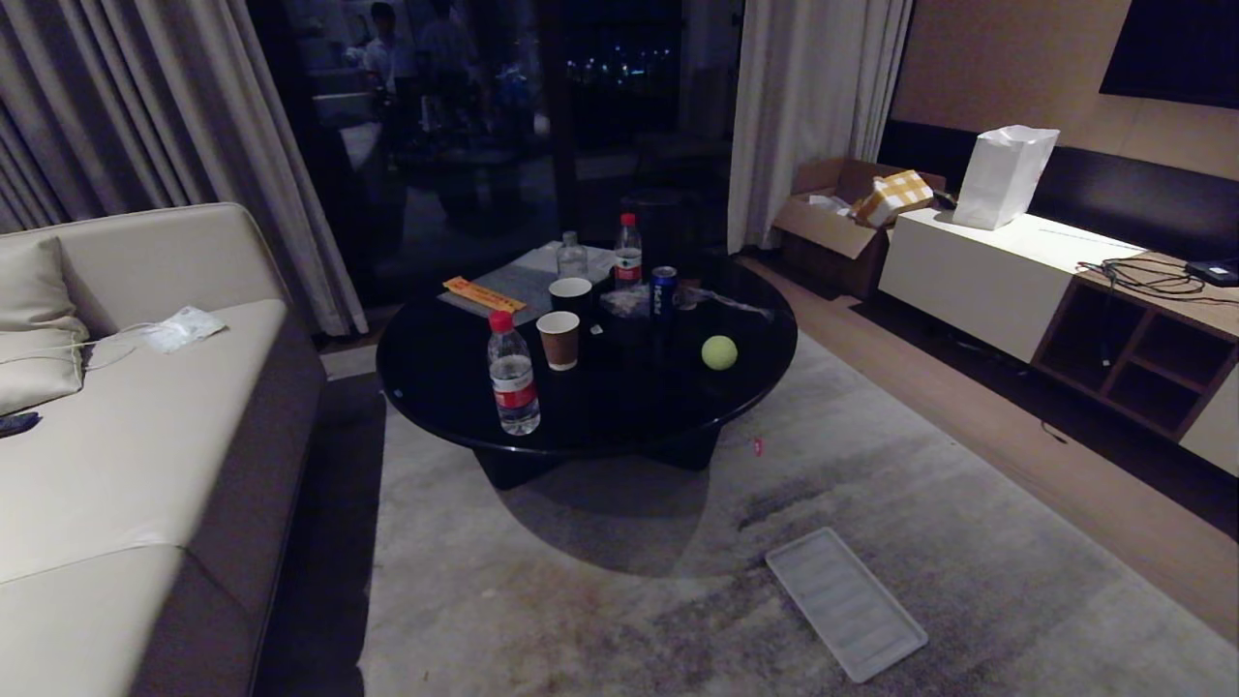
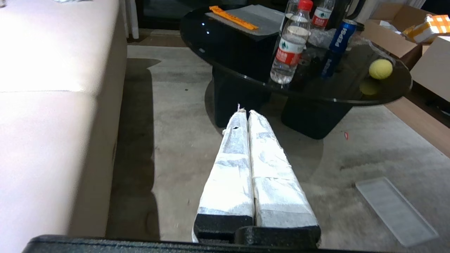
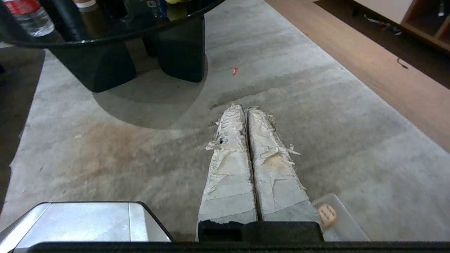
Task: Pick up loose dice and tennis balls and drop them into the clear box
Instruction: Pick up the ball on the table
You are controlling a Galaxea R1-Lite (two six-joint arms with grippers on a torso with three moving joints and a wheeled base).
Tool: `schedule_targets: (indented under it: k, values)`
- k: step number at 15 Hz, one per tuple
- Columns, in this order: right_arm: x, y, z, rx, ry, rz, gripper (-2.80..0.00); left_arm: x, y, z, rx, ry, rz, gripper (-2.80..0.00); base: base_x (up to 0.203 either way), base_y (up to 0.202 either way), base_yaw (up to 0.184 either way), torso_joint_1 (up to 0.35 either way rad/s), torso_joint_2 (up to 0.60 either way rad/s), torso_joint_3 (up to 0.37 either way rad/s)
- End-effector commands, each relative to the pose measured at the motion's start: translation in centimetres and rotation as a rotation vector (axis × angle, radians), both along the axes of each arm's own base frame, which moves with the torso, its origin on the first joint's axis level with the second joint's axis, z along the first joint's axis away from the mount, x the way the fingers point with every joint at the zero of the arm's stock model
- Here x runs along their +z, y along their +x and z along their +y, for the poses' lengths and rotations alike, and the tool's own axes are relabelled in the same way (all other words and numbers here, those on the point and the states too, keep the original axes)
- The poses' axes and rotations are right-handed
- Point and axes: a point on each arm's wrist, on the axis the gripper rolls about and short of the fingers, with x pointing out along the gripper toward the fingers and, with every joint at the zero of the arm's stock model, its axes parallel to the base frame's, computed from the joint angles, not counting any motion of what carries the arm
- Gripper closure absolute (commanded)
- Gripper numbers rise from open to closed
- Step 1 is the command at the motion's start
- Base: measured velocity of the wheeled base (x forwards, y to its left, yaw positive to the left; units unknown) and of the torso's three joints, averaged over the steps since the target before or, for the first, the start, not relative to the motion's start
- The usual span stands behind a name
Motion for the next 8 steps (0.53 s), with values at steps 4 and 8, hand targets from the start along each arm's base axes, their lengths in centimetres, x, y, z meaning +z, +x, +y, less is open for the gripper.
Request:
schedule_targets:
  k: [4, 8]
  values:
    - [-0.02, 0.01, 0.0, 0.0, 0.0, 0.003, 0.0, -0.03, 0.02, 0.0, 0.001, -0.002, 0.002, 0.0, 0.181, 0.0, 0.0, 0.005, 0.0, 0.002]
    - [-0.02, 0.01, 0.0, -0.001, 0.0, 0.003, 0.0, -0.03, 0.02, 0.0, 0.001, -0.001, 0.002, 0.0, 0.184, 0.0, -0.001, 0.001, 0.0, 0.004]
